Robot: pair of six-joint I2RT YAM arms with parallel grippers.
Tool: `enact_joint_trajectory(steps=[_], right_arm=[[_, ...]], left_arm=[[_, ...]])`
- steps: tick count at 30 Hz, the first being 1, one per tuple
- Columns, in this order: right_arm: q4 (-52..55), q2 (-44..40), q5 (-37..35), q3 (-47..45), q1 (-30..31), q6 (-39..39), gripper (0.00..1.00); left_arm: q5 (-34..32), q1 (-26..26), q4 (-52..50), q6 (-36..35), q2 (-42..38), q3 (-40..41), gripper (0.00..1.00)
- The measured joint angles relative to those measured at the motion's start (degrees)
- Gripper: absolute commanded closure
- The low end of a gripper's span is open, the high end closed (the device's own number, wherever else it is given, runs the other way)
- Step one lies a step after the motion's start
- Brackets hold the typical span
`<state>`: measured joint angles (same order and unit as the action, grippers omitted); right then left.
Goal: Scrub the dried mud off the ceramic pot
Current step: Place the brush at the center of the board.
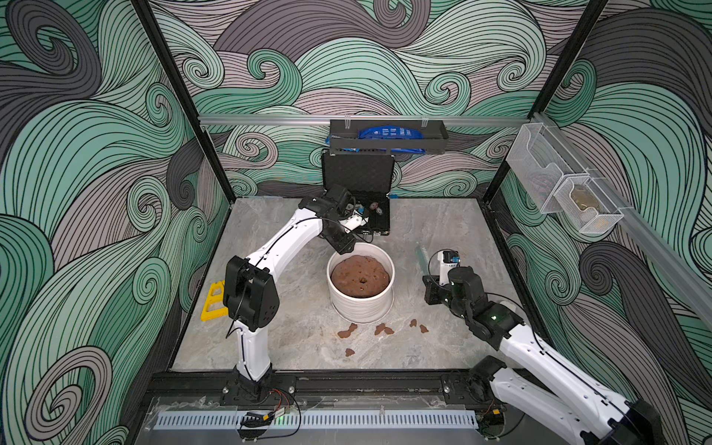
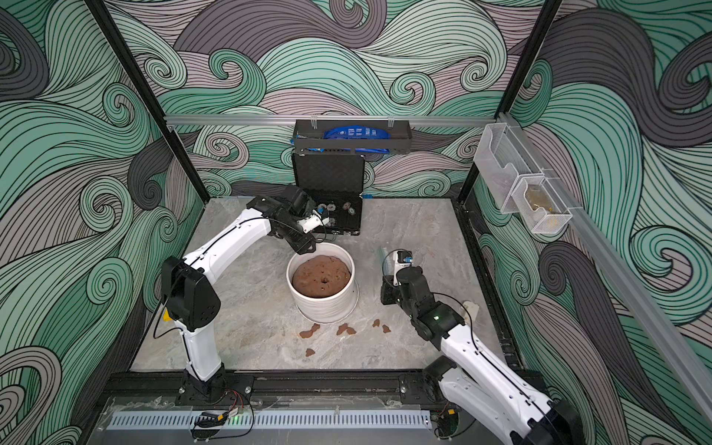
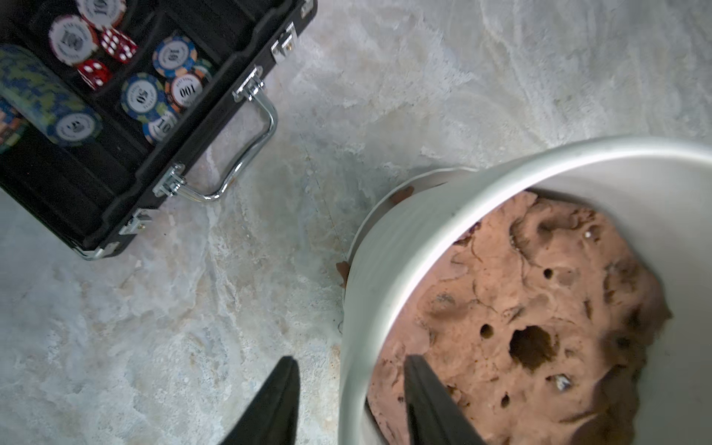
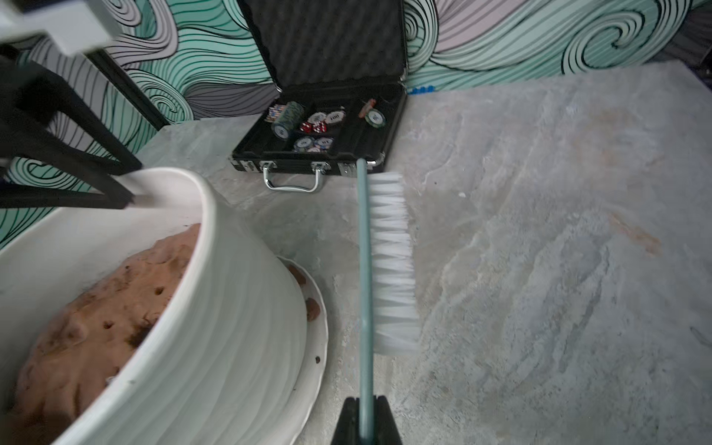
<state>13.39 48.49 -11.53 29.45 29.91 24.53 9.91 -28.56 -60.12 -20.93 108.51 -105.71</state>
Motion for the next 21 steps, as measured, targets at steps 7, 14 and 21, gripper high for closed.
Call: enact_joint_trajectory(steps=[7, 14, 21], right_arm=[[-7.8, 12.28, -0.48, -1.66, -0.55, 5.05, 1.0], [-13.05, 25.09, -0.31, -1.38, -0.87, 6.82, 0.91], [-16.0, 32.44, -0.5, 0.11, -1.07, 7.17, 0.84]], left_arm=[[0.17, 0.33, 0.85, 7.13, -9.14, 1.38, 0.04], [-7.63, 2.73, 8.7, 14.45, -24.37, 18.25, 0.01], [-16.92, 11.5, 17.03, 23.23, -30.08, 35.19, 0.01]])
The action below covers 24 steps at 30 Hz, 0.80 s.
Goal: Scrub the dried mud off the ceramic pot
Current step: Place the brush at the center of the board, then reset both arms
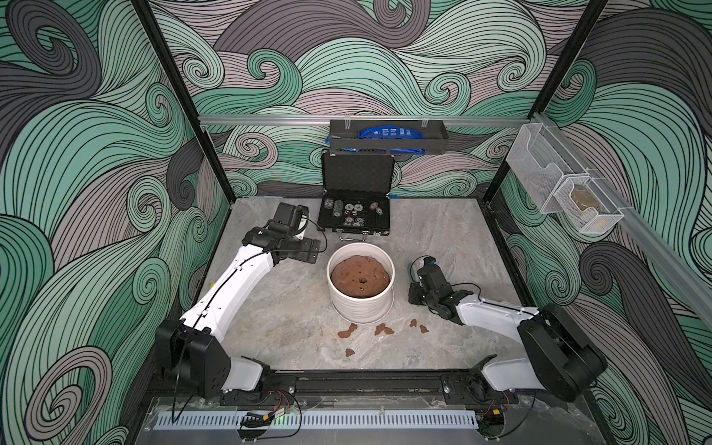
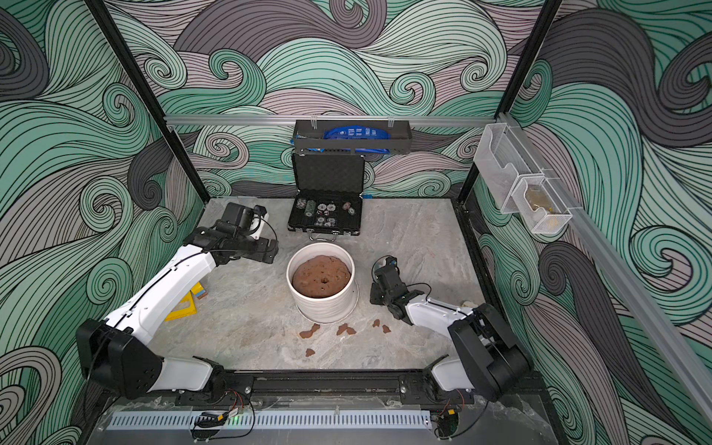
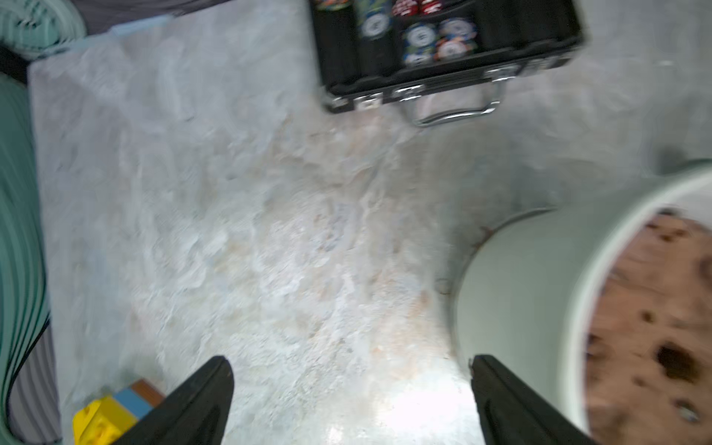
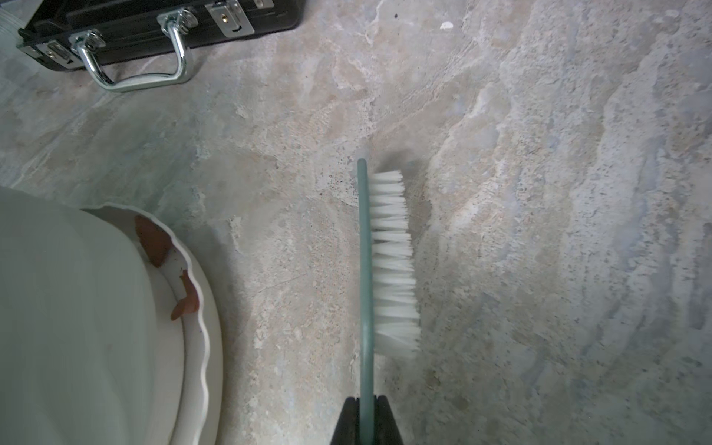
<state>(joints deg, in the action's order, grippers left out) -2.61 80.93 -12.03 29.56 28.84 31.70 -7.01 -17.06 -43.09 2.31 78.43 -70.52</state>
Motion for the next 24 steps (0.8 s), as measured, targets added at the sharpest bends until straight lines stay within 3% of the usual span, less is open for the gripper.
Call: enact_joint_trajectory(steps=[2, 11, 16, 18, 24], right_arm=[[-0.72, 0.79, -0.09, 0.61, -0.02, -0.02, 0.74], [-1.11, 0.11, 0.7, 3.5, -2.93, -1.14, 0.58], [-1.2, -9.64, 2.03, 3.45, -8.72, -5.11, 0.32], [-4.07, -14.05, 1.86, 2.73, -11.56, -7.91, 0.17], [-17.84, -18.1, 0.5, -3.21, -20.48, -15.34, 0.01]], left_arm=[[-2.45, 0.74, 2.43, 1.49, -1.66, 3.76, 0.01], [-12.5, 2.51, 12.81, 5.95, -3.54, 14.73, 0.01], [-18.21, 3.98, 22.16, 7.72, -3.39, 21.27, 0.01], [-19.47, 4.26, 25.97, 7.76, -2.78, 23.78, 0.01], [-19.1, 5.29, 38.88, 4.5, -1.14, 30.08, 0.01]])
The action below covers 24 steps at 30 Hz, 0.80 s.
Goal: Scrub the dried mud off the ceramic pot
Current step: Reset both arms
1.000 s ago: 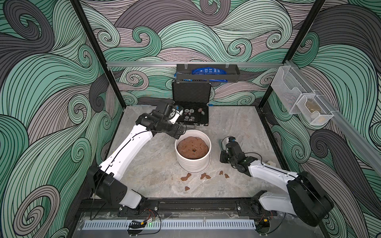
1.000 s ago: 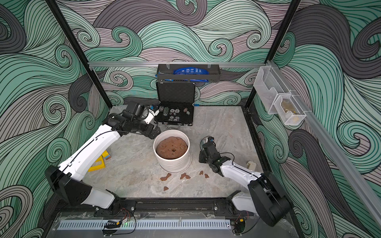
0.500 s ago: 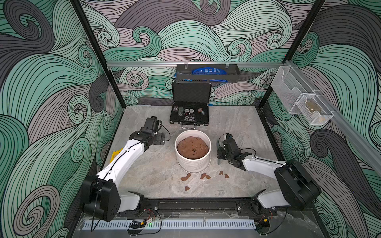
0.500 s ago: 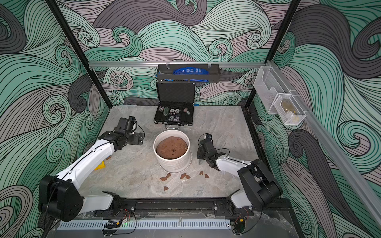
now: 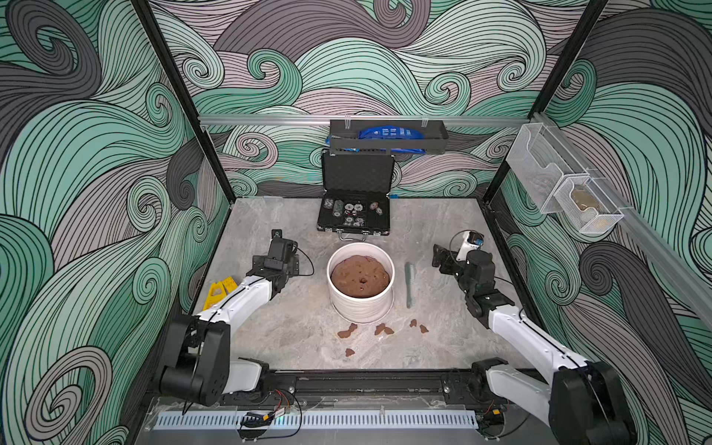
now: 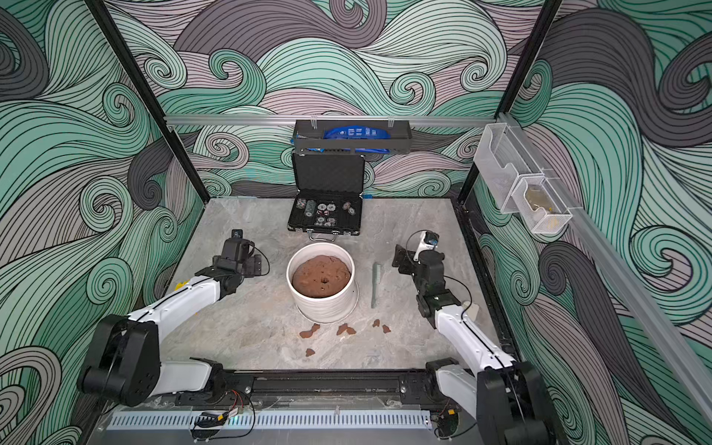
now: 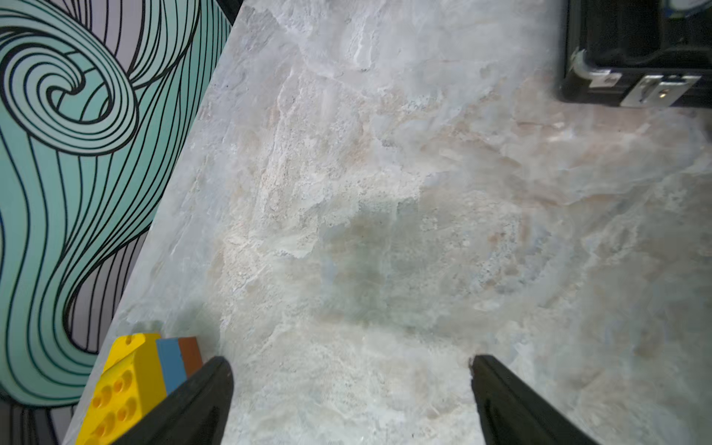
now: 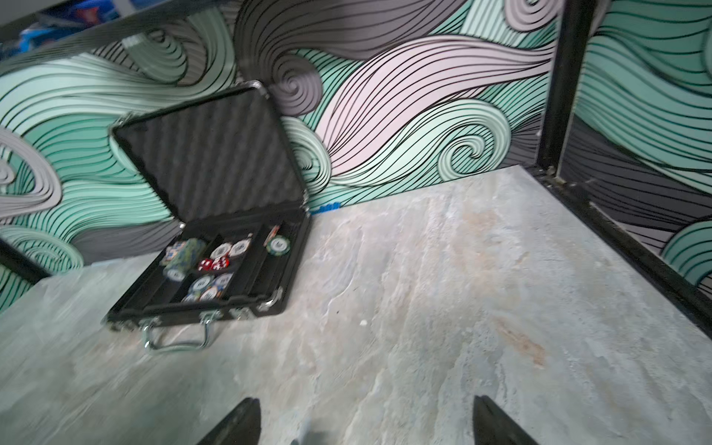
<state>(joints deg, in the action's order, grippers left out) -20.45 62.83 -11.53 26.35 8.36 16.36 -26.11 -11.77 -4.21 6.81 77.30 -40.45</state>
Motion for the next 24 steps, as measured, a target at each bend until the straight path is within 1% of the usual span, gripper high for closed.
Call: enact_joint_trajectory(steps=[5, 9, 12, 14, 17, 21, 24], right_arm=[[-11.58, 4.87, -0.96, -6.19, -4.96, -4.72, 0.01], [-23.74, 9.97, -0.87, -10.14, -7.21, -7.45, 0.01], [-33.18, 14.58, -0.04, -13.4, -7.45, -9.38, 0.01], [-35.21, 17.03, 2.19, -13.44, -8.13, -9.57, 0.01], [-43.67, 21.68, 6.27, -13.49, -8.92, -10.56, 0.01], [-52.15, 26.58, 8.0, -14.38, -6.67, -12.7, 0.01], [-54.36, 27.28, 8.55, -15.26, -6.16, -13.25, 0.01]], left_arm=[[2.82, 0.5, 10.08, -3.23, 1.79, 2.6, 0.01], [4.2, 0.79, 15.87, -5.01, 4.83, 2.89, 0.01], [4.52, 0.92, 19.67, -6.25, 7.34, 3.69, 0.01], [4.68, 0.96, 21.29, -6.95, 8.26, 4.5, 0.01], [4.74, 1.62, 22.49, -7.63, 8.72, 5.14, 0.01], [6.08, 3.21, 23.56, -7.82, 8.87, 4.98, 0.01], [7.82, 4.63, 23.45, -7.87, 9.46, 4.7, 0.01]])
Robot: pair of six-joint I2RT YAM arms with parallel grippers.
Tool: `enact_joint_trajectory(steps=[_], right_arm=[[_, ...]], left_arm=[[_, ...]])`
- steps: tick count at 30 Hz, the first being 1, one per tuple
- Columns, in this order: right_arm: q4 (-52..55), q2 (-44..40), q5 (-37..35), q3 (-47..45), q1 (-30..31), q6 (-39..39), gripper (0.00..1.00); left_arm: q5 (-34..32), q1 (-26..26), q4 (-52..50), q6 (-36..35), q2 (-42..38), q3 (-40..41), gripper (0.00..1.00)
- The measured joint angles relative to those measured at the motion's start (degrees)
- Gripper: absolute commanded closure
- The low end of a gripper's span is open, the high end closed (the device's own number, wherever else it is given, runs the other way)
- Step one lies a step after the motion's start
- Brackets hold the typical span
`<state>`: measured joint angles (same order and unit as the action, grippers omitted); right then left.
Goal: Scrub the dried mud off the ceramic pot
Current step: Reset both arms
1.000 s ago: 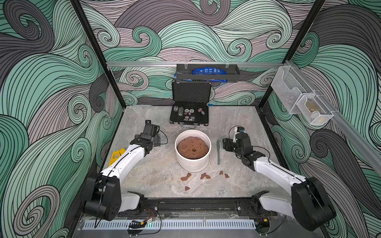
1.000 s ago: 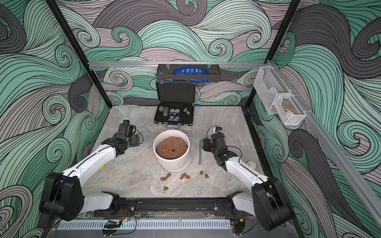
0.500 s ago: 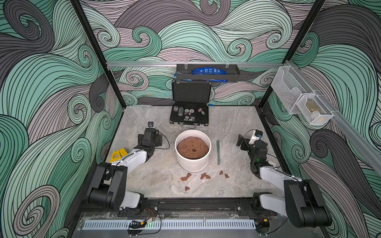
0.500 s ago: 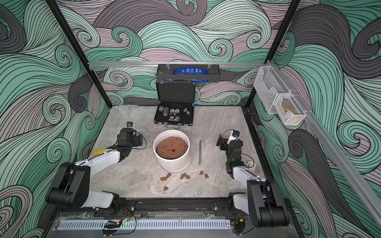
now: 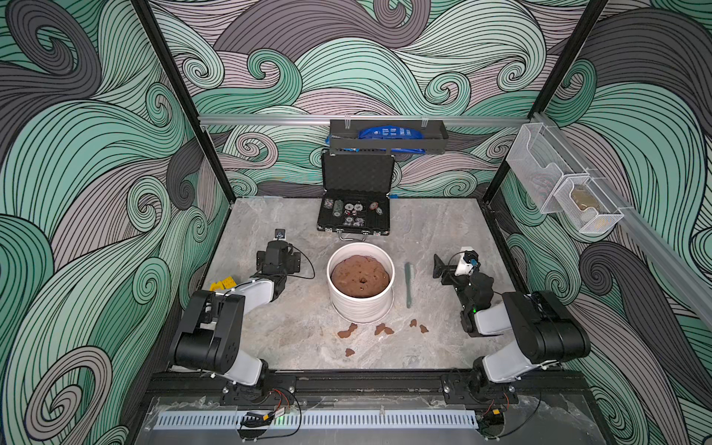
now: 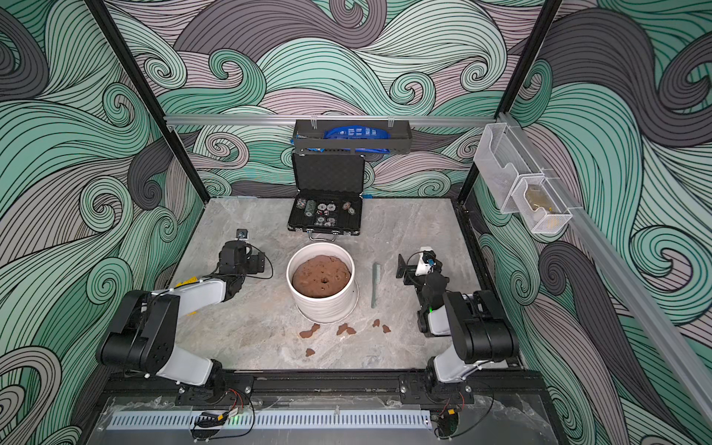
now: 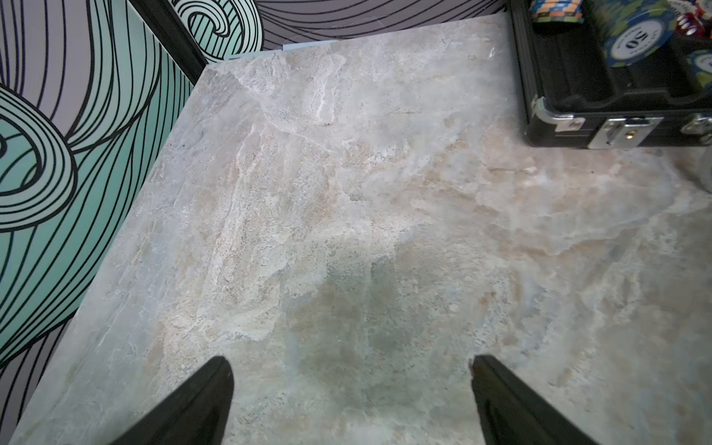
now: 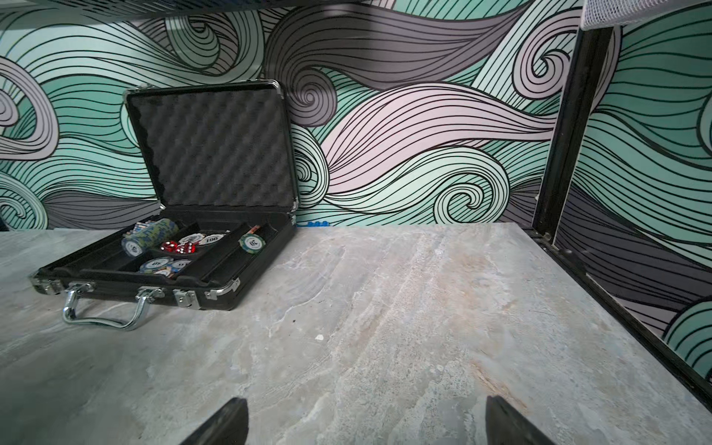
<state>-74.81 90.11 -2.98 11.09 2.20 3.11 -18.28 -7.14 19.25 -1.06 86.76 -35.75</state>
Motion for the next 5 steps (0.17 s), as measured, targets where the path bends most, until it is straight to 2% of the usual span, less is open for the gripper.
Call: enact_joint_trajectory(steps=[5], right_arm=[[-3.72, 0.02, 0.11, -0.09, 0.0, -0.57, 0.01]], left_arm=[[2.47, 0.42, -0.13, -0.57, 0.07, -0.04, 0.01]])
